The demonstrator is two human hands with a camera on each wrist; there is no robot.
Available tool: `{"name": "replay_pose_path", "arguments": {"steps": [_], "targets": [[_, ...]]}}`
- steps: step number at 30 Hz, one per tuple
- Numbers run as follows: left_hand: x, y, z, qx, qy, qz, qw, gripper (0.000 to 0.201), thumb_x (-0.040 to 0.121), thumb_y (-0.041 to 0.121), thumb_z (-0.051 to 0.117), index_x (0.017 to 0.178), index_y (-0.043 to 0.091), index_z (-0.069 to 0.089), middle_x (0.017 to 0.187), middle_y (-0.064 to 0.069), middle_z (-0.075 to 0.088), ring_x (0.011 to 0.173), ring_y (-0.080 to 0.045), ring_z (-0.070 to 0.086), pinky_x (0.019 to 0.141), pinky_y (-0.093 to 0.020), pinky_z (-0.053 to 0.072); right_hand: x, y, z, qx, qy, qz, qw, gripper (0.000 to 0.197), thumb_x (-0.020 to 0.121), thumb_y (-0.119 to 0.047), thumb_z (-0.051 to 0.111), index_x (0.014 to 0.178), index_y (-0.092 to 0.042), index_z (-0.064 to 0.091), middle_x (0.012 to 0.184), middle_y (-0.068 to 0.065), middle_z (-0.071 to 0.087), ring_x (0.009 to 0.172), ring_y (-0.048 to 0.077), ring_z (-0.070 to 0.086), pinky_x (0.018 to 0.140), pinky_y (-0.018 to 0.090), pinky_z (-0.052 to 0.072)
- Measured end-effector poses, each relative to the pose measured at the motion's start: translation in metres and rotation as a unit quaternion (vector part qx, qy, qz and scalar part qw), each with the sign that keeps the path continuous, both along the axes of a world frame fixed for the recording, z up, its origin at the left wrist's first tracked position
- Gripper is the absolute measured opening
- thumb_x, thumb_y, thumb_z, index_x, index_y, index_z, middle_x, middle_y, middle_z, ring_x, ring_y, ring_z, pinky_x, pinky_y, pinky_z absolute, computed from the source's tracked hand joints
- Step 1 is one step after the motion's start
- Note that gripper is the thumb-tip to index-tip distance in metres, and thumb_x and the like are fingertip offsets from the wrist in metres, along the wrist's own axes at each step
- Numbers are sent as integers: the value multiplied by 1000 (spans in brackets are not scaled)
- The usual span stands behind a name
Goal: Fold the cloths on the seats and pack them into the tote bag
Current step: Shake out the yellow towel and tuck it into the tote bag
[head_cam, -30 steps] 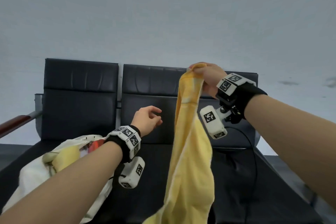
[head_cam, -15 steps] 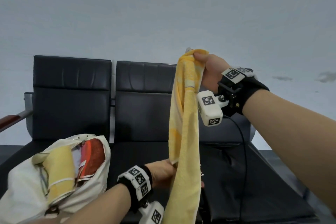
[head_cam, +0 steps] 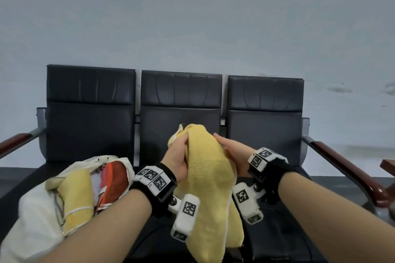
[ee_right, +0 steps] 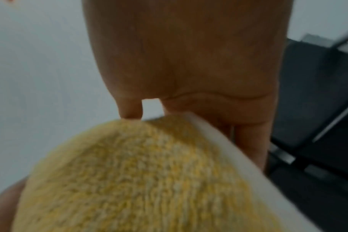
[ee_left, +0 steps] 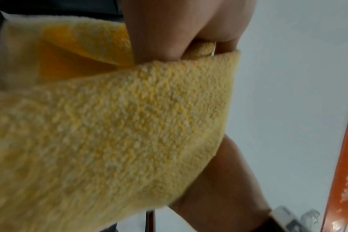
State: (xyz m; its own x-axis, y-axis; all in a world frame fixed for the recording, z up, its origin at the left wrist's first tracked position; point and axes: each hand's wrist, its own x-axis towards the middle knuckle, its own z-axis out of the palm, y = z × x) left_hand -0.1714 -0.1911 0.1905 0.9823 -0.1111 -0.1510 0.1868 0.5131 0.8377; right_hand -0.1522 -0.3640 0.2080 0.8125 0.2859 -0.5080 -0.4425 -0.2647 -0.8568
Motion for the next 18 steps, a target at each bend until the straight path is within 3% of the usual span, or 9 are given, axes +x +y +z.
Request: {"name": "replay_pose_path", "arguments": {"steps": [2, 3, 5, 7, 8, 10, 12, 16, 18], "targets": [[2, 3, -4, 25, 4, -12, 1000, 34, 99, 33, 56, 108, 7, 74, 102, -17, 74, 96, -31, 71, 87, -44, 56, -2, 3, -2, 19, -32, 1, 999, 71, 86, -72, 48, 114, -10, 69, 111, 8, 72, 101, 24, 68, 85, 37, 54], [1, 4, -6, 41, 8, -17, 999, 33, 97, 34, 58, 108, 7, 74, 100, -17, 74, 95, -31, 71, 86, -43, 57, -4, 5, -1, -3, -46, 9, 999, 73, 80, -71, 58, 117, -9, 67, 114, 9, 71, 105, 25, 68, 89, 39, 54], [4, 9, -11, 98, 22, -5, 995, 35, 91, 40, 66, 110, 11, 74, 101, -15, 75, 96, -31, 72, 87, -45, 58, -1, 9, -1, -69, -76, 4, 995, 92, 52, -68, 84, 119, -8, 65, 113, 10, 72, 105, 28, 69, 94, 47, 54], [7, 17, -17, 165, 35, 12, 986, 50, 79, 54, 73, 114, 17, 73, 101, -11, 76, 97, -31, 72, 91, -46, 57, 15, 7, -7, -92, -108, -44, 989, 103, 31, -62, 93, 113, -5, 67, 108, 14, 73, 100, 34, 70, 92, 53, 54], [8, 22, -20, 193, 44, 8, 980, 58, 76, 61, 72, 114, 17, 73, 100, -9, 76, 98, -30, 71, 94, -46, 55, 17, 6, -7, -87, -120, -69, 986, 98, 34, -57, 95, 110, -3, 67, 107, 17, 73, 100, 36, 70, 91, 56, 54], [7, 30, -25, 210, 71, -20, 975, 60, 85, 66, 61, 117, 16, 72, 101, -9, 76, 99, -30, 70, 94, -42, 53, 23, 2, -4, -74, -140, -117, 980, 92, 37, -51, 92, 110, -1, 65, 104, 18, 72, 96, 37, 70, 89, 56, 54], [4, 41, -30, 197, 103, -64, 973, 58, 95, 65, 46, 118, 18, 71, 97, -9, 76, 96, -29, 69, 88, -40, 53, 35, -8, -7, -75, -161, -158, 971, 103, 24, -58, 91, 110, -5, 66, 104, 15, 72, 96, 35, 70, 89, 52, 55], [-10, 66, -38, 133, 107, -139, 975, 46, 93, 55, 56, 117, 19, 74, 107, -7, 71, 101, -27, 66, 100, -42, 49, 47, -28, -12, -71, -173, -204, 961, 115, 8, -62, 90, 107, -8, 69, 103, 13, 72, 93, 34, 70, 86, 51, 57], [-17, 71, -41, 101, 53, -136, 984, 32, 97, 35, 53, 101, 18, 80, 94, -6, 74, 88, -21, 72, 87, -38, 55, 33, -29, -3, -44, -159, -231, 959, 93, 31, -48, 95, 108, -4, 67, 101, 17, 73, 91, 36, 71, 85, 55, 56]]}}
